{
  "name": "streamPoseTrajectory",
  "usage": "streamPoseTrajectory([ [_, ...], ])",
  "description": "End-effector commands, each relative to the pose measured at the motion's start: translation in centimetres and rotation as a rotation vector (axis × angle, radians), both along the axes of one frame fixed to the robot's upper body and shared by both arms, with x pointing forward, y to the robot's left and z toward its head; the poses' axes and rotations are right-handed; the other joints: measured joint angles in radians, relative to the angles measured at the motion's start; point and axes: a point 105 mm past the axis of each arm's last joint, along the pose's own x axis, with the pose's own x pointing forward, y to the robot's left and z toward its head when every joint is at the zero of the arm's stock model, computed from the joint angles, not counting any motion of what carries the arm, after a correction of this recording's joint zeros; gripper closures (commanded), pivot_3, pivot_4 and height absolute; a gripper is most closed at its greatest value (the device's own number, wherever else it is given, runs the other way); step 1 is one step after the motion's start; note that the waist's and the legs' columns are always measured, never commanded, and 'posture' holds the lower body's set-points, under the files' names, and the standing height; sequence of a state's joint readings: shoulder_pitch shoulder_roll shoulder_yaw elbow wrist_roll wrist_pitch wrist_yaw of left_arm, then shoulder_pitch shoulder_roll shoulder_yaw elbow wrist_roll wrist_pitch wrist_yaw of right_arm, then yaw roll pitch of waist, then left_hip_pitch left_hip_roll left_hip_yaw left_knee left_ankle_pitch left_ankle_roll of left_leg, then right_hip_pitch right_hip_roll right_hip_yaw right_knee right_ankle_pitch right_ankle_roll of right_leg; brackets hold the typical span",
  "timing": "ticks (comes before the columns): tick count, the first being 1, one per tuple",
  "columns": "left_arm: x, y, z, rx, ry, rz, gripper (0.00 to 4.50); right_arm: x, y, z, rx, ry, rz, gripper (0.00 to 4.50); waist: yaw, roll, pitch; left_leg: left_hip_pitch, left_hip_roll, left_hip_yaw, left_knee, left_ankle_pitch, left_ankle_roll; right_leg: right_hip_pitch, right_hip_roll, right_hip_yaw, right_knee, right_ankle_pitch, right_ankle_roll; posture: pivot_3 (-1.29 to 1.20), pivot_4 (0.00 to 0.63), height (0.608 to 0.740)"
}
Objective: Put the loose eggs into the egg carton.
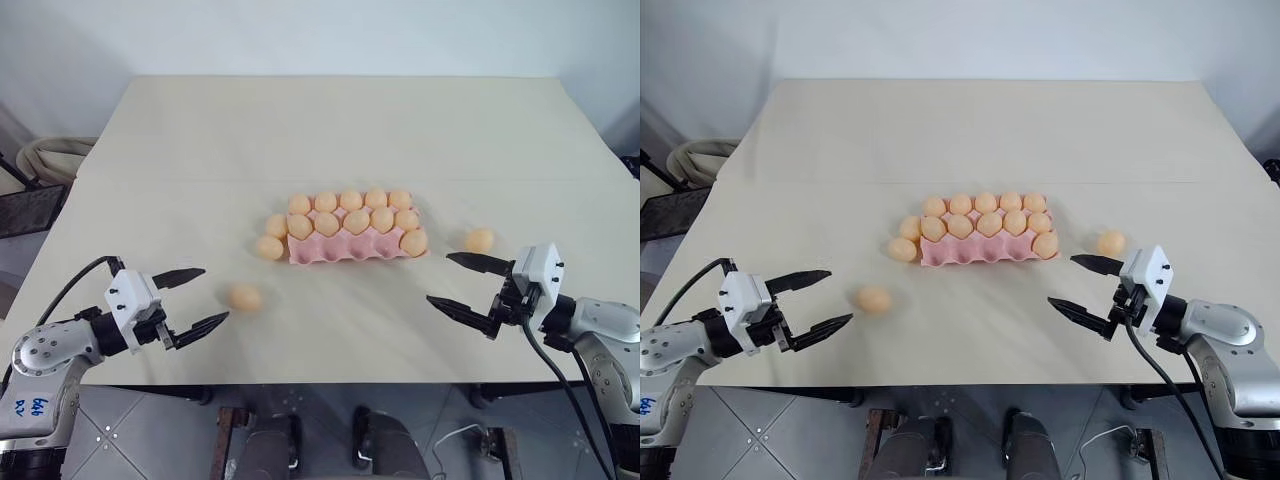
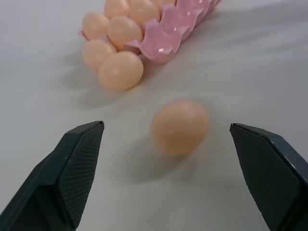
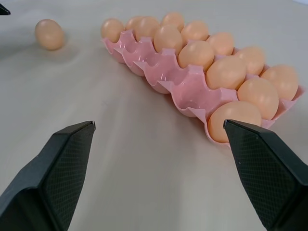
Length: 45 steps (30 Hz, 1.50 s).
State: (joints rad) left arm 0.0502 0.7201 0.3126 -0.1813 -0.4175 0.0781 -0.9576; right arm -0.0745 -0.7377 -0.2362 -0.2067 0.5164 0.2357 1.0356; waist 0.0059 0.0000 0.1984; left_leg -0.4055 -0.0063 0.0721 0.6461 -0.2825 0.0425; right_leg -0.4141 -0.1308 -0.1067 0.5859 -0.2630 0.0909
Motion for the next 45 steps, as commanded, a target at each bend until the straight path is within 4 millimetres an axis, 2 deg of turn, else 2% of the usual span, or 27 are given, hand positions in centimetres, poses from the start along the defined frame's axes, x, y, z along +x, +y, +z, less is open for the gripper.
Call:
streamPoseTrajectory([
  [1, 0.0, -0.3, 0.7, 0.032, -0.053, -0.007, 0.02, 0.0, -0.2, 1.1, 0.004, -0.059, -0.015, 0.0, 0.001, 0.0, 0.0, 0.0, 0.0, 0.0, 0.0, 0.0, 0.0, 0.0, 0.0, 0.0, 0.0, 0.0, 0.0, 0.0, 0.15, 0.74],
  [3, 0.1, -0.4, 0.7, 0.027, -0.051, -0.004, 0.02, 0.0, -0.5, 1.2, 0.02, -0.071, -0.057, 0.0, 0.002, 0.0, 0.0, 0.0, 0.0, 0.0, 0.0, 0.0, 0.0, 0.0, 0.0, 0.0, 0.0, 0.0, 0.0, 0.0, 0.15, 0.74],
  [7, 0.2, -1.7, 0.8, -0.001, -0.037, -0.056, 0.02, 0.3, -2.8, 1.8, 0.095, -0.126, -0.255, 0.0, 0.011, 0.0, 0.0, 0.0, 0.0, 0.0, 0.0, 0.0, 0.0, 0.0, 0.0, 0.0, 0.001, 0.0, 0.0, 0.0, 0.15, 0.74],
  [9, 0.3, -2.7, 0.7, 0.016, -0.043, -0.108, 0.02, 0.1, -4.6, 1.4, 0.116, -0.149, -0.379, 0.0, 0.019, 0.0, 0.0, 0.0, 0.0, 0.001, 0.0, 0.0, 0.0, 0.0, 0.0, 0.0, 0.001, 0.0, 0.0, 0.0, 0.15, 0.74],
  [15, 1.0, -5.5, 1.2, -0.003, -0.068, -0.229, 0.02, -0.5, -7.6, -0.1, 0.173, -0.148, -0.64, 0.0, 0.02, 0.0, 0.0, 0.0, 0.0, 0.002, 0.001, 0.0, 0.0, 0.0, 0.0, 0.001, 0.002, 0.0, 0.0, 0.0, 0.15, 0.74],
  [18, 1.3, -6.1, 1.7, -0.012, -0.079, -0.263, 0.02, -0.1, -6.7, -0.8, 0.161, -0.095, -0.659, 0.0, 0.012, 0.0, 0.0, 0.002, 0.0, 0.005, 0.001, 0.0, 0.0, 0.0, 0.001, 0.003, 0.004, 0.0, 0.0, 0.0, 0.15, 0.74],
  [22, 1.5, -6.5, 2.2, -0.019, -0.093, -0.29, 0.02, 1.6, -6.0, -1.0, 0.171, -0.005, -0.708, 0.0, -0.007, 0.0, 0.0, 0.003, 0.001, 0.006, 0.001, 0.001, 0.0, 0.0, 0.002, 0.003, 0.006, 0.0, 0.0, 0.0, 0.15, 0.74],
  [28, 1.3, -7.0, 2.9, -0.064, -0.11, -0.304, 0.02, 4.8, -6.7, -0.8, 0.144, 0.08, -0.781, 0.0, -0.006, 0.001, 0.0, 0.003, 0.001, 0.006, 0.003, 0.001, 0.0, -0.001, 0.001, 0.003, 0.006, 0.0, 0.0, 0.0, 0.15, 0.74],
  [33, -0.2, -8.1, 2.5, -0.082, -0.082, -0.369, 0.02, 7.8, -6.6, -1.2, 0.108, 0.137, -0.778, 0.0, -0.007, 0.001, 0.0, 0.002, 0.001, 0.006, 0.003, 0.003, 0.003, -0.001, 0.001, 0.002, 0.006, 0.0, 0.0, 0.0, 0.15, 0.74],
  [40, -0.1, -8.2, 2.9, -0.094, -0.106, -0.356, 0.02, 11.1, -7.0, -2.1, 0.112, 0.174, -0.832, 0.0, -0.007, 0.001, 0.0, 0.002, 0.001, 0.009, 0.004, 0.005, 0.005, -0.001, 0.001, 0.002, 0.006, 0.0, 0.0, 0.0, 0.15, 0.74],
  [43, -0.3, -8.3, 2.9, -0.102, -0.109, -0.352, 0.0, 11.4, -6.6, -2.4, 0.13, 0.18, -0.818, 0.64, -0.007, 0.001, 0.0, 0.002, 0.001, 0.009, 0.004, 0.005, 0.005, -0.001, 0.002, 0.002, 0.008, 0.0, 0.0, 0.0, 0.15, 0.74],
  [45, -0.4, -8.3, 2.9, -0.107, -0.109, -0.35, 0.0, 11.3, -6.4, -2.7, 0.13, 0.171, -0.813, 1.29, -0.008, 0.001, 0.0, 0.002, 0.001, 0.009, 0.004, 0.006, 0.005, -0.001, 0.002, 0.002, 0.01, 0.001, 0.001, 0.0, 0.15, 0.74],
])
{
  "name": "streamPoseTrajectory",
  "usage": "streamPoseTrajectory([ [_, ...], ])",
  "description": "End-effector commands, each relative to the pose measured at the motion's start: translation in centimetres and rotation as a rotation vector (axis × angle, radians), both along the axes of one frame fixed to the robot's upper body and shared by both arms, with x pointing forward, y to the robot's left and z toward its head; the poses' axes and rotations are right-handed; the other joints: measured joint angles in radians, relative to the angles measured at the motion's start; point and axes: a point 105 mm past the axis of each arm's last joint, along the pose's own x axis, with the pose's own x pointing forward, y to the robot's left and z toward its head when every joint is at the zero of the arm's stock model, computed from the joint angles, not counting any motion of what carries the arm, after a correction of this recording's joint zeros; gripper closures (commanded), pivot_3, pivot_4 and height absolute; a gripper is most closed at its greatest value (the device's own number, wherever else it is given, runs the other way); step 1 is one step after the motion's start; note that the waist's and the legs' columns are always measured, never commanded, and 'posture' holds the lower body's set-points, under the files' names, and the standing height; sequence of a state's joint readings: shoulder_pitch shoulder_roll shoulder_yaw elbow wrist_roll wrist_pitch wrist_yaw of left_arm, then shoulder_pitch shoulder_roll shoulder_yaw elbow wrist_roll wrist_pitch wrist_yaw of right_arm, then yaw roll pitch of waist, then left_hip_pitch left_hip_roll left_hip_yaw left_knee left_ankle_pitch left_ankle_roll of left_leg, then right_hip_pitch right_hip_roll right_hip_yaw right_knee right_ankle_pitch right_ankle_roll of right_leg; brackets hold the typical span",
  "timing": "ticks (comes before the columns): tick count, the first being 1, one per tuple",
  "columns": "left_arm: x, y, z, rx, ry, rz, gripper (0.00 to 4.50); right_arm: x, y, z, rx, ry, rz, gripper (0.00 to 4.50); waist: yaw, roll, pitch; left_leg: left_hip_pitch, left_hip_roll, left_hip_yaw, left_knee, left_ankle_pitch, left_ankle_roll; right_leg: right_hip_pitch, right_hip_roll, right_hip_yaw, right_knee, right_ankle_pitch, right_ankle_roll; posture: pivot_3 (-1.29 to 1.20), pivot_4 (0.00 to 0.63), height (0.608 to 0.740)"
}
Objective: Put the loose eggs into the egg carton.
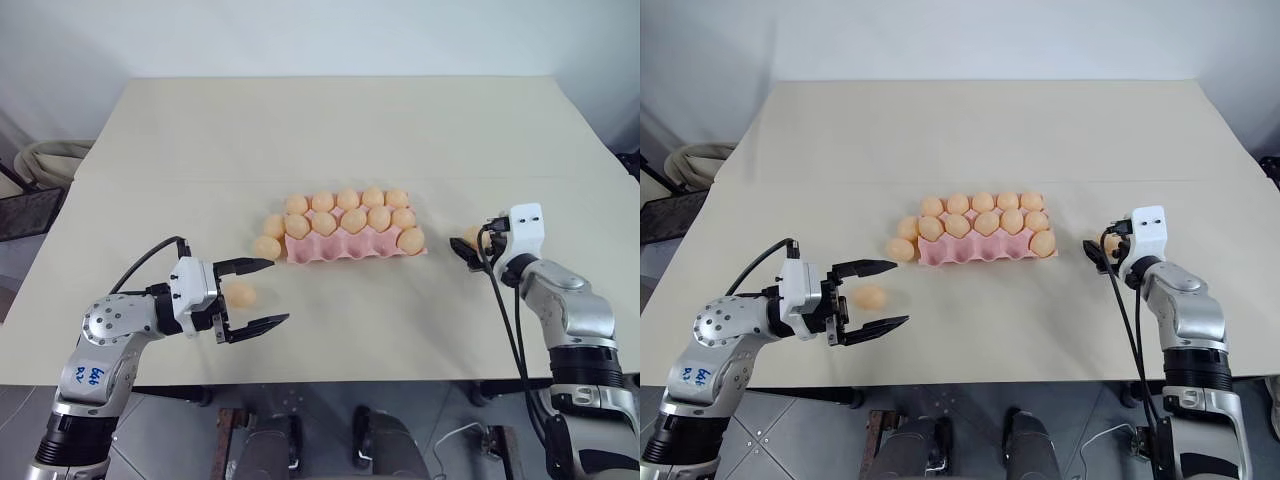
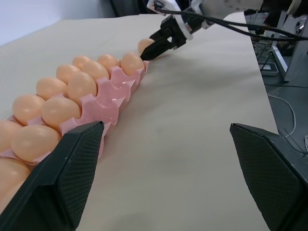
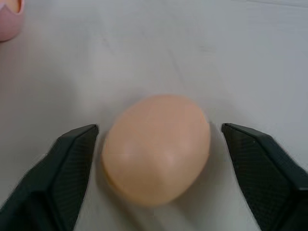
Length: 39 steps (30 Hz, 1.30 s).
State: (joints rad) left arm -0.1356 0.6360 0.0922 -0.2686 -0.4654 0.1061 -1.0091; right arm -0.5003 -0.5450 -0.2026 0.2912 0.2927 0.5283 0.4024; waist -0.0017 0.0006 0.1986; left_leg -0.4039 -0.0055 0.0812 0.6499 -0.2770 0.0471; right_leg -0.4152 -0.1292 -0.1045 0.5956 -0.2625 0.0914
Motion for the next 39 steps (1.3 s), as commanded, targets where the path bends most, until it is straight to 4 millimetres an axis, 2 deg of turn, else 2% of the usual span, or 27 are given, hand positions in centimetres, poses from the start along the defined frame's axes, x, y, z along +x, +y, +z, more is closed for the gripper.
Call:
streamPoseTrajectory([
  [1, -0.7, -0.2, 0.9, -0.024, -0.041, -0.011, 0.0, -0.1, -0.1, 0.7, -0.013, -0.054, 0.002, 1.68, 0.0, 0.0, 0.0, 0.0, 0.0, 0.0, 0.0, 0.0, 0.0, 0.0, 0.0, 0.0, 0.0, 0.0, 0.0, 0.0, 0.15, 0.74],
  [3, -0.8, -0.2, 0.9, -0.027, -0.04, -0.009, 0.0, -0.3, 0.1, 0.7, -0.013, -0.069, 0.012, 2.33, 0.0, 0.0, 0.0, 0.0, 0.0, 0.001, 0.0, 0.001, -0.001, 0.0, 0.0, 0.0, 0.0, 0.0, 0.0, 0.0, 0.15, 0.74],
  [5, -0.7, -0.1, 0.8, -0.031, -0.038, 0.0, 0.0, -0.5, 0.6, 1.2, -0.013, -0.097, 0.046, 2.61, 0.0, 0.0, 0.0, 0.0, 0.0, 0.001, 0.0, 0.001, -0.001, 0.0, 0.0, 0.0, 0.0, 0.0, 0.001, 0.0, 0.15, 0.74],
  [7, -0.5, 0.2, 0.8, -0.034, -0.038, 0.019, 0.0, -0.9, 1.8, 2.2, -0.008, -0.147, 0.124, 2.64, 0.001, 0.0, 0.0, 0.0, 0.0, 0.001, 0.001, 0.001, -0.001, 0.0, 0.0, 0.0, 0.0, 0.001, 0.001, 0.0, 0.15, 0.74],
  [10, 0.1, 1.2, 0.7, -0.048, -0.033, 0.083, 0.0, -2.2, 5.6, 4.4, 0.03, -0.218, 0.342, 2.64, -0.002, 0.0, 0.0, 0.0, 0.0, 0.001, 0.001, -0.001, 0.001, 0.0, 0.0, 0.001, 0.0, 0.001, 0.001, 0.0, 0.15, 0.74],
  [15, 0.7, 2.9, 0.4, -0.057, -0.025, 0.175, 0.0, -4.1, 11.7, 6.2, 0.037, -0.194, 0.626, 2.64, -0.008, 0.0, 0.0, 0.002, 0.001, 0.002, 0.0, -0.002, 0.002, -0.001, 0.0, 0.001, 0.0, 0.001, 0.001, 0.0, 0.15, 0.74],
  [20, 0.6, 3.4, 0.1, -0.057, -0.017, 0.207, 0.0, -3.8, 15.5, 5.4, -0.012, -0.117, 0.703, 2.64, -0.003, 0.0, 0.0, 0.001, 0.001, 0.002, 0.001, -0.004, -0.002, -0.002, -0.001, 0.002, 0.0, 0.001, 0.0, 0.0, 0.15, 0.74],
  [25, 0.4, 3.3, 0.2, -0.063, -0.021, 0.22, 0.0, -3.3, 16.6, 4.4, -0.04, -0.077, 0.724, 2.64, 0.003, 0.0, 0.0, -0.001, 0.001, 0.002, 0.001, -0.005, -0.004, -0.004, -0.002, 0.0, -0.001, 0.001, -0.001, 0.0, 0.15, 0.74],
  [29, 0.2, 3.2, 0.3, -0.064, -0.022, 0.224, 0.0, -2.8, 16.6, 4.5, -0.044, -0.078, 0.703, 1.35, -0.001, 0.0, 0.0, -0.001, 0.001, 0.006, 0.0, -0.004, -0.006, -0.004, -0.002, -0.001, 0.0, 0.002, 0.0, 0.0, 0.15, 0.74],
  [32, 0.1, 3.1, 0.5, -0.068, -0.026, 0.231, 0.0, -2.7, 16.1, 4.9, -0.041, -0.087, 0.685, 0.22, -0.003, 0.0, 0.0, -0.001, 0.002, 0.009, 0.0, -0.003, -0.002, -0.005, -0.002, -0.002, -0.001, 0.002, 0.001, 0.0, 0.15, 0.74],
  [33, 0.1, 3.2, 0.5, -0.069, -0.026, 0.233, 0.0, -2.7, 15.8, 5.0, -0.044, -0.089, 0.677, 0.04, -0.003, 0.0, 0.0, -0.001, 0.002, 0.01, 0.0, -0.004, -0.002, -0.005, -0.002, -0.002, -0.001, 0.002, 0.001, 0.0, 0.15, 0.74],
  [39, 0.2, 3.2, 0.5, -0.072, -0.022, 0.24, 0.0, -2.9, 14.8, 5.2, -0.046, -0.098, 0.647, 0.04, -0.002, 0.0, 0.0, -0.001, 0.002, 0.012, 0.0, -0.004, -0.002, -0.006, -0.002, -0.002, 0.0, 0.002, 0.001, 0.0, 0.15, 0.74],
])
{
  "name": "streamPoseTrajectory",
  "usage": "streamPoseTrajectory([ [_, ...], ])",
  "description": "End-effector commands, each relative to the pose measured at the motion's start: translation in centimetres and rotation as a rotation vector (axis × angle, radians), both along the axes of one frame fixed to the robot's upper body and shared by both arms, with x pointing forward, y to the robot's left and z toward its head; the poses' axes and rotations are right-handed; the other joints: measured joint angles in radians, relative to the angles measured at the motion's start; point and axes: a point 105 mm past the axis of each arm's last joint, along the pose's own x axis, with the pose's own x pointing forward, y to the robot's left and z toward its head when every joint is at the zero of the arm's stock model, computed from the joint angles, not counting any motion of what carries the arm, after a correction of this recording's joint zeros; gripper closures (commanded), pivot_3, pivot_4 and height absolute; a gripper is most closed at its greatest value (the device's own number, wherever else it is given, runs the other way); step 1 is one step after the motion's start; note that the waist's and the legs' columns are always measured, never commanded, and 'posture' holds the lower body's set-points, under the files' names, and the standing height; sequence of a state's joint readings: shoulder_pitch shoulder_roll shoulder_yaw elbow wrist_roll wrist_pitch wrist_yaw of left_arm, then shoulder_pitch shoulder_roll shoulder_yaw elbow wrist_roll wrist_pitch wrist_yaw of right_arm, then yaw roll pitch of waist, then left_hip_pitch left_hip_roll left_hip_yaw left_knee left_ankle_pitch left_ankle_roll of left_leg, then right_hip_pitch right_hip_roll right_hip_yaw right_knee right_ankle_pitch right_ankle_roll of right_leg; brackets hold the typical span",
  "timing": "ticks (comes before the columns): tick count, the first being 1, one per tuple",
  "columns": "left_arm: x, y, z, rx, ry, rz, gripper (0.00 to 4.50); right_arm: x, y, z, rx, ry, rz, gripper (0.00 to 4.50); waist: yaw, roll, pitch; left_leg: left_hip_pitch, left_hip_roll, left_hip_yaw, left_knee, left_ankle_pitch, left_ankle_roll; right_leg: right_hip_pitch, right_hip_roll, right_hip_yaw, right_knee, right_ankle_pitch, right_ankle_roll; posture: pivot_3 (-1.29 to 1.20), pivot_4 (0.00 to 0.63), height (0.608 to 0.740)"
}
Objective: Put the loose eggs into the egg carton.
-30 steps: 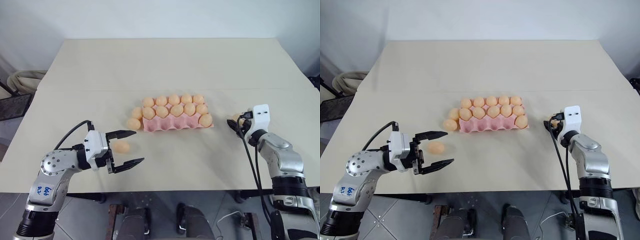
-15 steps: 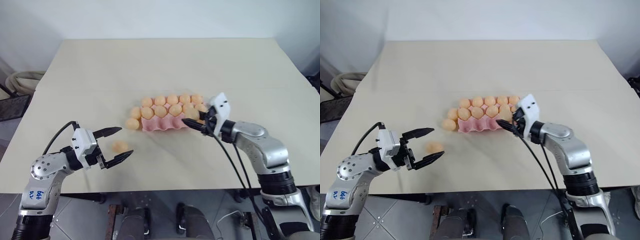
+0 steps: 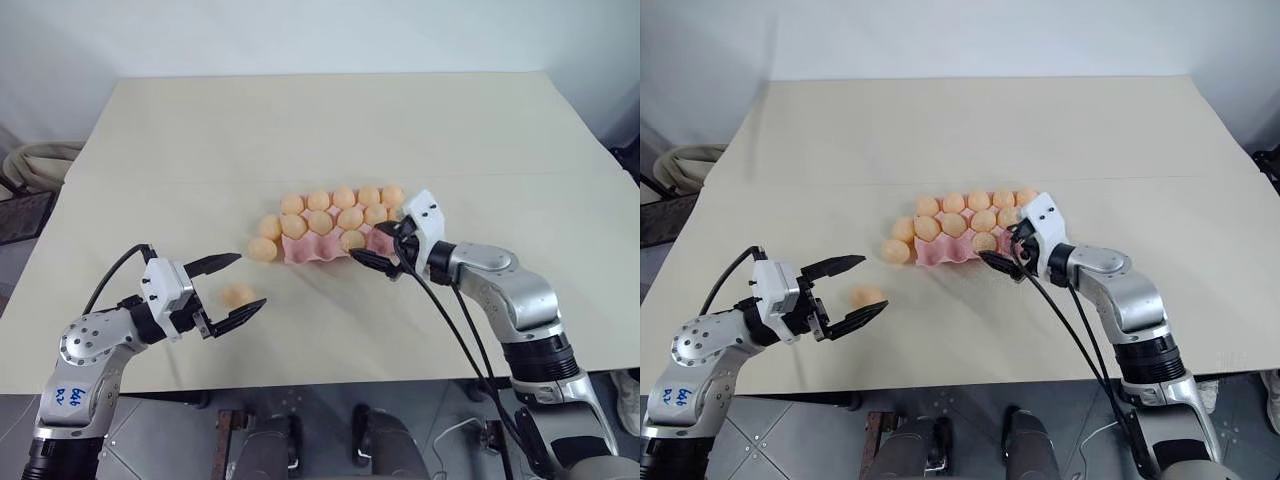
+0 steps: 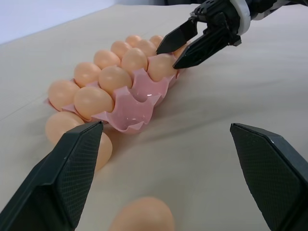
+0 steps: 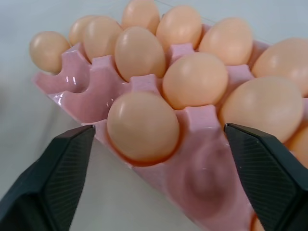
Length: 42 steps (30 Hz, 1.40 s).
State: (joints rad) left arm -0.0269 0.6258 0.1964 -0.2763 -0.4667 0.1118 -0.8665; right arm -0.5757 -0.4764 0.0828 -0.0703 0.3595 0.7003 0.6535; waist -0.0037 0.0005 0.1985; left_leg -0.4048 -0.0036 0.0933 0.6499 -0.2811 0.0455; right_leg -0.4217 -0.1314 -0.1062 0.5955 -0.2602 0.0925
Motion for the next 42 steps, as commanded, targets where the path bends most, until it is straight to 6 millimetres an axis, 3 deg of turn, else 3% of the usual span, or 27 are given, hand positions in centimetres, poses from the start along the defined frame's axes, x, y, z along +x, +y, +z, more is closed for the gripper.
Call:
streamPoseTrajectory([
  [1, -0.3, -0.1, 1.1, -0.01, -0.041, -0.004, 0.0, -0.3, -0.6, 1.4, 0.011, -0.056, -0.016, 0.04, 0.0, 0.0, 0.0, 0.0, 0.0, 0.0, 0.0, 0.0, 0.0, 0.0, 0.0, 0.0, 0.0, 0.0, 0.0, 0.0, 0.15, 0.74],
  [10, -0.2, -0.2, 1.1, -0.009, -0.036, -0.013, 0.0, -0.8, 1.5, 2.2, 0.045, -0.08, 0.028, 0.04, -0.002, 0.0, 0.0, 0.0, 0.0, 0.004, 0.0, 0.0, 0.0, -0.004, -0.001, 0.001, 0.005, 0.0, 0.0, 0.0, 0.15, 0.74],
  [21, -0.3, -0.4, 1.4, -0.012, -0.044, -0.008, 0.0, 0.0, 3.5, 0.9, 0.006, -0.056, 0.019, 0.04, -0.001, -0.001, 0.0, 0.0, 0.0, 0.005, 0.001, 0.0, 0.0, -0.006, -0.001, 0.002, 0.007, 0.0, 0.0, 0.0, 0.15, 0.74],
  [24, -0.3, -0.4, 1.4, -0.013, -0.046, -0.004, 0.0, 0.4, 3.5, 0.6, -0.013, -0.055, 0.001, 0.63, -0.002, -0.001, 0.0, 0.0, 0.0, 0.005, 0.001, 0.0, 0.0, -0.006, -0.001, 0.002, 0.007, 0.0, 0.0, 0.0, 0.15, 0.74],
  [31, -0.3, -0.3, 1.6, -0.015, -0.051, 0.003, 0.0, 0.6, 3.7, 0.6, -0.025, -0.067, 0.0, 3.02, -0.003, -0.001, 0.0, 0.0, 0.0, 0.005, 0.001, 0.0, 0.0, -0.006, -0.001, 0.002, 0.007, 0.0, 0.0, 0.0, 0.15, 0.74],
  [38, -0.2, -0.3, 1.6, -0.015, -0.056, 0.005, 0.0, 0.7, 3.2, 2.1, 0.024, -0.111, -0.003, 3.02, -0.002, -0.001, 0.0, 0.0, 0.0, 0.006, 0.001, 0.0, 0.0, -0.006, -0.001, 0.002, 0.007, 0.0, 0.0, 0.0, 0.15, 0.74],
  [42, -0.1, -0.3, 1.7, -0.014, -0.057, 0.006, 0.0, 0.8, 1.5, 3.5, 0.083, -0.131, -0.033, 3.02, -0.002, -0.001, 0.0, 0.0, 0.0, 0.006, 0.001, 0.0, 0.0, -0.006, -0.001, 0.002, 0.007, 0.0, 0.0, 0.0, 0.15, 0.74],
])
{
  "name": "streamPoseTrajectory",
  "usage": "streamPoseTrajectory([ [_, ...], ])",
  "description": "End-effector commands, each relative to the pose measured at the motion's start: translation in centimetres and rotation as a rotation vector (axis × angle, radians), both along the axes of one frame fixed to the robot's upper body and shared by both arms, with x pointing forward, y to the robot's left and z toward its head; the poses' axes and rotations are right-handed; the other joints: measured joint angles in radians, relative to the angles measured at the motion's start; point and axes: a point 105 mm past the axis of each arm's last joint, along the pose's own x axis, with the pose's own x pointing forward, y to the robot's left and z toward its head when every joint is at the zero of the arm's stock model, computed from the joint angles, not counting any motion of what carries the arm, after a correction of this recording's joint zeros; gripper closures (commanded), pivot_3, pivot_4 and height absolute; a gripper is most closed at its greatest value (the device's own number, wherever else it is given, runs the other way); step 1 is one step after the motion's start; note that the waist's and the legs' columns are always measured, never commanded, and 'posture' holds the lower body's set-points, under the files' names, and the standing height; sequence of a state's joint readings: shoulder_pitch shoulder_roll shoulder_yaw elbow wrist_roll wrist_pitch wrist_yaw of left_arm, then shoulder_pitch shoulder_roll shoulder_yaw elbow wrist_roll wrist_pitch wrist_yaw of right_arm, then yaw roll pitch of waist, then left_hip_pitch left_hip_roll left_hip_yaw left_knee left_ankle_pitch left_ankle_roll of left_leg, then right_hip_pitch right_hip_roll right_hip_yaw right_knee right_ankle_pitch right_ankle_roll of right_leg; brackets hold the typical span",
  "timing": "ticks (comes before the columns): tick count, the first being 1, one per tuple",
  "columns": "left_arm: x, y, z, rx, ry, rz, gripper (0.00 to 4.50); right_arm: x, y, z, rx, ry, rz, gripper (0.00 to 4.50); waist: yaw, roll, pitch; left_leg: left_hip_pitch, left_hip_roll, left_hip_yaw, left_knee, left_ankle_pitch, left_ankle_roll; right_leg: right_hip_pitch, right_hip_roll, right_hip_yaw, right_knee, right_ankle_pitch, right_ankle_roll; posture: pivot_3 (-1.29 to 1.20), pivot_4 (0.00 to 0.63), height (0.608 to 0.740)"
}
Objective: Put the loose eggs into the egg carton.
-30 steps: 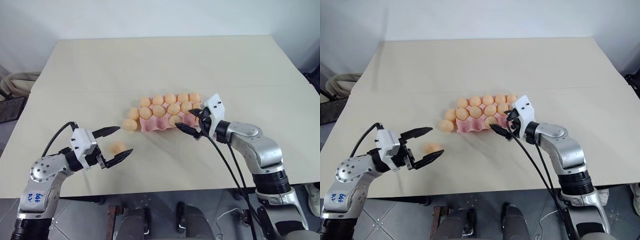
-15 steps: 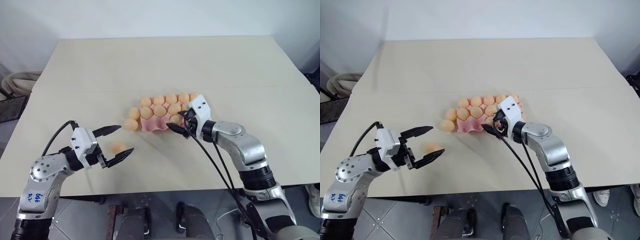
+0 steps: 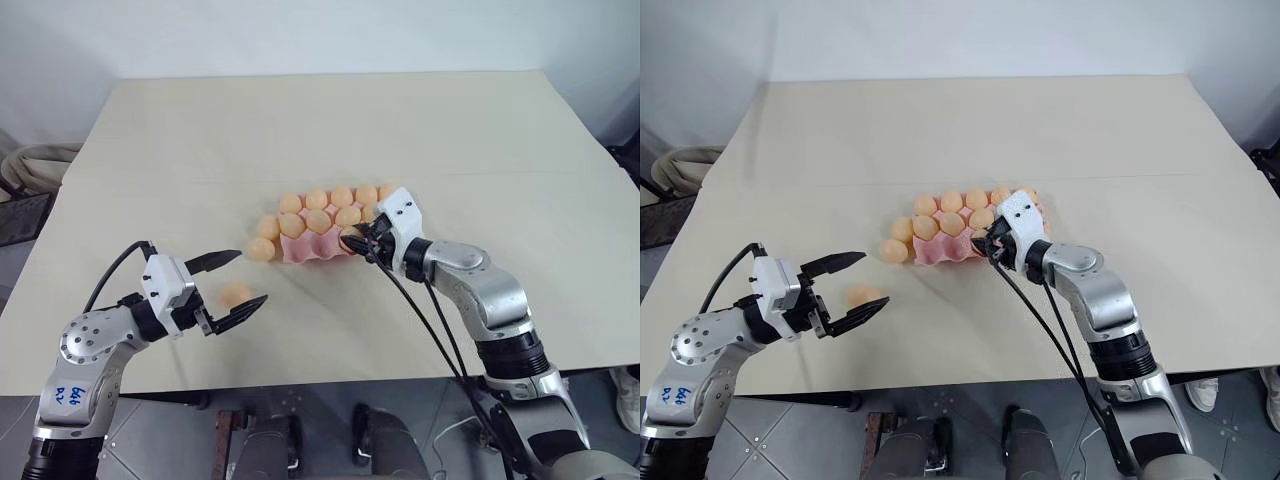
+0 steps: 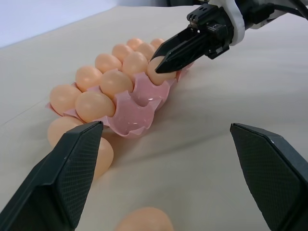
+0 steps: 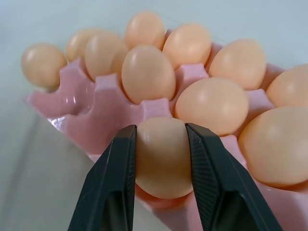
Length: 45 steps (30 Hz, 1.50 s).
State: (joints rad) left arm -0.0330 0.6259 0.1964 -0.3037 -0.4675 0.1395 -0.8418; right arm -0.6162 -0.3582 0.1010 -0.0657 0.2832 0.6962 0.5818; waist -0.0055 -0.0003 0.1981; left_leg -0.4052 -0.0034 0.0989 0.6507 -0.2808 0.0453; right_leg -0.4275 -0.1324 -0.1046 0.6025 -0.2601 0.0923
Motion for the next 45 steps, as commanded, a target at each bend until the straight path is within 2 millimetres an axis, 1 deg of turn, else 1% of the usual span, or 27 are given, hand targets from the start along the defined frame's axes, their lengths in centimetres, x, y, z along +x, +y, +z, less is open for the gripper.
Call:
streamPoseTrajectory([
  [1, -0.3, 0.0, 1.2, -0.011, -0.051, -0.004, 0.0, 0.1, -1.8, 3.0, 0.069, -0.081, -0.02, 3.02, 0.0, 0.0, 0.0, 0.0, 0.0, 0.0, 0.0, 0.0, 0.0, 0.0, 0.0, 0.0, 0.0, 0.0, 0.0, 0.0, 0.15, 0.74],
  [4, -0.3, 0.1, 1.2, -0.012, -0.049, -0.001, 0.0, 0.0, -3.4, 3.0, 0.08, -0.072, -0.047, 3.02, 0.003, 0.0, 0.0, 0.0, 0.0, 0.0, 0.0, 0.0, 0.0, 0.0, 0.0, 0.0, 0.0, 0.0, 0.0, 0.0, 0.15, 0.74],
  [7, -0.2, 0.0, 1.1, -0.012, -0.046, -0.004, 0.0, 0.2, -4.8, 2.2, 0.055, -0.061, -0.087, 3.02, 0.002, 0.0, 0.0, 0.0, 0.0, 0.0, 0.0, 0.0, 0.0, 0.0, 0.0, 0.0, 0.0, 0.0, 0.0, 0.0, 0.15, 0.74],
  [12, -0.1, -0.1, 1.1, -0.012, -0.046, -0.012, 0.0, 0.4, -5.5, 1.2, 0.044, -0.044, -0.117, 3.02, -0.003, 0.0, 0.0, 0.0, 0.0, 0.002, 0.0, 0.0, 0.001, -0.001, 0.0, 0.0, 0.0, 0.0, 0.0, 0.0, 0.15, 0.74],
  [16, 0.0, -0.1, 1.2, -0.013, -0.048, -0.016, 0.0, 0.7, -5.6, 0.5, 0.024, -0.036, -0.129, 3.02, 0.0, 0.0, 0.0, 0.001, 0.0, 0.003, 0.001, 0.0, 0.001, -0.001, 0.0, -0.001, 0.001, 0.0, 0.0, 0.0, 0.15, 0.74],
  [18, 0.1, -0.2, 1.2, -0.012, -0.049, -0.016, 0.0, 0.7, -5.5, 0.4, 0.026, -0.034, -0.127, 2.57, 0.0, 0.0, 0.0, 0.001, 0.0, 0.004, 0.001, 0.0, 0.001, -0.001, 0.0, -0.001, 0.001, 0.0, 0.0, 0.0, 0.15, 0.74],
  [20, 0.1, -0.1, 1.3, -0.012, -0.049, -0.013, 0.0, 0.7, -5.4, 0.7, 0.031, -0.046, -0.113, 2.03, 0.0, 0.0, 0.0, 0.001, 0.0, 0.003, 0.001, 0.0, 0.001, -0.001, 0.0, 0.0, 0.001, 0.0, 0.0, 0.0, 0.15, 0.74],
  [21, 0.1, 0.0, 1.3, -0.012, -0.048, -0.011, 0.0, 0.5, -5.4, 1.0, 0.037, -0.056, -0.101, 1.64, 0.001, 0.0, 0.0, 0.001, 0.0, 0.003, 0.001, 0.0, 0.001, -0.001, 0.0, 0.0, 0.001, 0.0, 0.0, 0.0, 0.15, 0.74],
  [22, 0.1, 0.0, 1.2, -0.012, -0.046, -0.006, 0.0, 0.4, -5.4, 1.3, 0.038, -0.07, -0.091, 1.35, 0.001, 0.0, 0.0, 0.001, 0.0, 0.003, 0.001, 0.0, 0.001, -0.001, 0.0, 0.0, 0.001, 0.0, 0.0, 0.0, 0.15, 0.74],
  [25, -0.1, 0.3, 1.1, -0.018, -0.037, 0.002, 0.0, -0.6, -5.9, 2.4, 0.054, -0.14, -0.042, 0.23, 0.002, 0.0, 0.0, 0.0, 0.0, 0.003, 0.0, 0.0, 0.001, -0.001, 0.0, 0.0, 0.001, 0.0, 0.0, 0.0, 0.15, 0.74],
  [26, -0.1, 0.5, 1.1, -0.023, -0.031, 0.009, 0.0, -1.3, -6.2, 2.8, 0.059, -0.185, -0.01, 0.01, 0.003, 0.0, 0.0, 0.0, 0.0, 0.003, 0.0, 0.0, 0.001, -0.001, 0.0, 0.0, 0.0, 0.0, 0.0, 0.0, 0.15, 0.74],
  [28, -0.3, 1.1, 1.0, -0.021, -0.023, 0.032, 0.0, -3.5, -6.9, 3.3, 0.053, -0.259, 0.087, 0.01, 0.007, 0.0, 0.0, 0.0, 0.0, 0.003, 0.0, 0.0, 0.002, -0.001, 0.0, -0.001, 0.0, 0.0, 0.0, 0.0, 0.15, 0.74],
  [31, -0.6, 1.9, 0.8, -0.007, -0.008, 0.053, 0.0, -5.5, -8.5, 2.8, 0.034, -0.269, 0.139, 0.01, 0.007, 0.0, 0.0, 0.0, 0.0, 0.004, 0.0, -0.002, 0.003, 0.0, 0.0, -0.002, -0.001, 0.001, 0.001, 0.0, 0.15, 0.74],
  [34, -1.1, 3.1, 0.5, 0.014, 0.008, 0.079, 0.0, -7.5, -10.2, 1.6, -0.02, -0.229, 0.183, 0.01, 0.005, 0.0, 0.0, 0.0, 0.0, 0.006, 0.001, -0.002, 0.004, 0.001, 0.0, -0.003, -0.003, 0.001, 0.002, 0.0, 0.15, 0.74],
  [37, -1.9, 4.5, -0.1, 0.047, 0.052, 0.096, 0.0, -9.5, -10.9, 0.3, -0.087, -0.208, 0.25, 0.01, 0.003, -0.001, 0.0, 0.002, 0.001, 0.008, 0.001, -0.003, 0.005, 0.0, 0.0, -0.002, -0.006, 0.001, 0.002, 0.0, 0.15, 0.74],
  [38, -2.1, 5.2, -0.2, 0.058, 0.059, 0.114, 0.0, -10.1, -11.0, 0.0, -0.098, -0.198, 0.271, 0.01, 0.002, -0.001, 0.0, 0.002, 0.001, 0.008, 0.001, -0.007, 0.005, 0.0, 0.0, -0.002, -0.006, 0.001, 0.002, 0.0, 0.15, 0.74],
  [40, -2.6, 6.4, -0.6, 0.076, 0.082, 0.143, 0.0, -10.7, -11.4, -0.6, -0.121, -0.186, 0.281, 0.01, 0.002, -0.001, 0.0, 0.003, 0.002, 0.008, 0.001, -0.008, 0.004, 0.0, 0.001, -0.001, -0.006, 0.002, 0.001, 0.0, 0.15, 0.74],
  [42, -3.0, 7.2, -1.0, 0.093, 0.097, 0.167, 0.0, -10.8, -11.6, -0.8, -0.13, -0.198, 0.288, 0.01, 0.003, -0.001, 0.0, 0.004, 0.002, 0.008, 0.002, -0.007, 0.004, 0.001, 0.001, 0.0, -0.006, 0.003, -0.001, 0.0, 0.15, 0.74],
  [45, -3.6, 7.9, -1.6, 0.108, 0.124, 0.191, 0.0, -10.6, -11.6, -0.8, -0.122, -0.221, 0.286, 0.01, 0.004, -0.001, 0.0, 0.004, 0.003, 0.008, 0.002, -0.006, 0.003, 0.001, 0.001, 0.003, -0.008, 0.005, -0.003, 0.0, 0.15, 0.74],
])
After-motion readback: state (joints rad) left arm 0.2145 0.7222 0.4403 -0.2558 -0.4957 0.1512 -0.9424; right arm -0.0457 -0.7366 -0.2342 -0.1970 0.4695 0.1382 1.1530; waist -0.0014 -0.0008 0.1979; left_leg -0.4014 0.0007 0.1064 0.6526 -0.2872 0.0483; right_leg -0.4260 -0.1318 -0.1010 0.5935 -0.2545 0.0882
